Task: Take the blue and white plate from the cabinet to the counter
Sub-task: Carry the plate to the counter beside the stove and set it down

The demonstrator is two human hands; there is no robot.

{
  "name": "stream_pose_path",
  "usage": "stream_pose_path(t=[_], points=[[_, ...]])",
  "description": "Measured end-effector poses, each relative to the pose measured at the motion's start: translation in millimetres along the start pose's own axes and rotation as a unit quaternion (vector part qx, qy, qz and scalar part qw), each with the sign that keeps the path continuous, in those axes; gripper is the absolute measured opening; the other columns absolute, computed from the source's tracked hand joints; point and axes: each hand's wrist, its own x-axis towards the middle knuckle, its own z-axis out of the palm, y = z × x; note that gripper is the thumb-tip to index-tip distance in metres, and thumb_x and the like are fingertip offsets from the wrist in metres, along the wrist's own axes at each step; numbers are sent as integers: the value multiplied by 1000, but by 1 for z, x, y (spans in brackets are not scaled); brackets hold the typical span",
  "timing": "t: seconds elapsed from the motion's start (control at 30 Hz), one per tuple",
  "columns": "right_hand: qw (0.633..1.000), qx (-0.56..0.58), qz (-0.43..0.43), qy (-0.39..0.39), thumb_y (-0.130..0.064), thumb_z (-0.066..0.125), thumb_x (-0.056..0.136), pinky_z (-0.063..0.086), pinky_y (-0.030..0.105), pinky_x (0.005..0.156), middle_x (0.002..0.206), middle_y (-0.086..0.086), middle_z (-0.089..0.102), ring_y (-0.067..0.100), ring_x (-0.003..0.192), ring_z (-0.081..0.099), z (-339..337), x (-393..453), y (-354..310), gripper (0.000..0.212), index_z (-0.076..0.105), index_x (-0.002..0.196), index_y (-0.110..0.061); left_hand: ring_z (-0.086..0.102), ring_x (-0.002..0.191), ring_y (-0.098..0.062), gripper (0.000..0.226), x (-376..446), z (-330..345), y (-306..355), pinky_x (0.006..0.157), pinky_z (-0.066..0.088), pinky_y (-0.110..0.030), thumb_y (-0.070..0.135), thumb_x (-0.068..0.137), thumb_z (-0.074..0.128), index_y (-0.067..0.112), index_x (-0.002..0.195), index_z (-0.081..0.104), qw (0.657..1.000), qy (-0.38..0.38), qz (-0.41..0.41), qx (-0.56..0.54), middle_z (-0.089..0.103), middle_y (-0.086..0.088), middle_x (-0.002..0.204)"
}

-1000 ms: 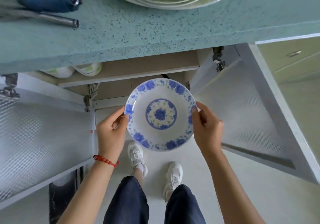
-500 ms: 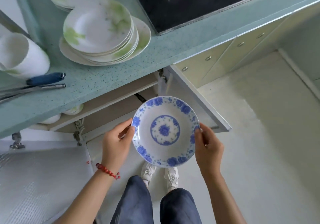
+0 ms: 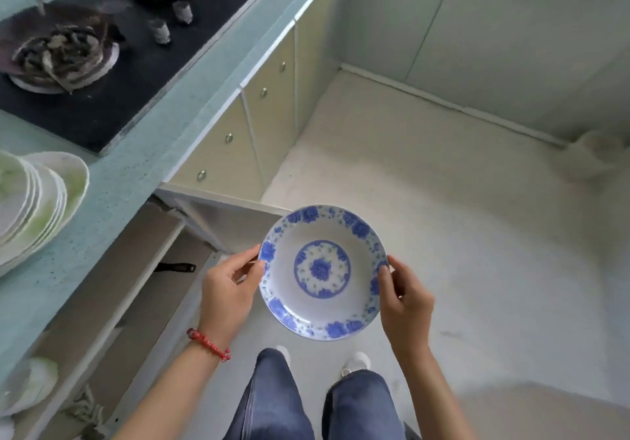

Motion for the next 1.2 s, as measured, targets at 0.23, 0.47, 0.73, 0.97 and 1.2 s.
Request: stream_pose_path(t=[0.23, 0.47, 0.73, 0.97, 1.2], points=[[996, -11, 22, 83, 2, 57, 84, 43, 25, 47, 64, 17, 67, 22, 62, 55, -112, 12, 44, 19, 66, 98, -8, 65, 84, -2, 26, -20, 113, 35, 74, 49, -8, 2, 82, 61, 10, 107, 65, 996, -85, 29, 3, 67, 3, 98], [991, -24, 34, 127, 0, 56, 85, 43, 22, 47, 63, 13, 67, 17, 62, 56, -202, 41, 90, 18, 66, 99, -8, 64, 88, -9, 27, -40, 219, 69, 71, 51, -9, -2, 82, 59, 9, 106, 64, 992, -119, 37, -21, 67, 4, 98], [986, -10, 66, 154, 0, 54, 86, 47, 22, 49, 72, -26, 57, -6, 61, 58, -247, 98, 122, 18, 66, 98, -8, 65, 89, -16, 25, -9, 304, 101, 75, 54, -22, 0, 82, 59, 5, 106, 64, 990, -132, 52, -3, 67, -2, 100], [981, -4, 71, 178, -1, 54, 87, 44, 13, 44, 67, -18, 60, -2, 59, 59, -264, 200, 147, 19, 65, 100, -8, 65, 87, -7, 26, 66, 383, 132, 69, 55, -16, 1, 83, 59, 7, 107, 64, 986, -151, 67, -15, 67, 4, 96], [978, 5, 75, 193, -3, 54, 87, 45, 29, 46, 60, 13, 66, 23, 59, 57, -282, 328, 162, 19, 65, 99, -12, 66, 83, 1, 30, 164, 466, 184, 69, 55, -16, 0, 83, 58, 19, 105, 64, 980, -178, 81, -33, 68, 11, 92]])
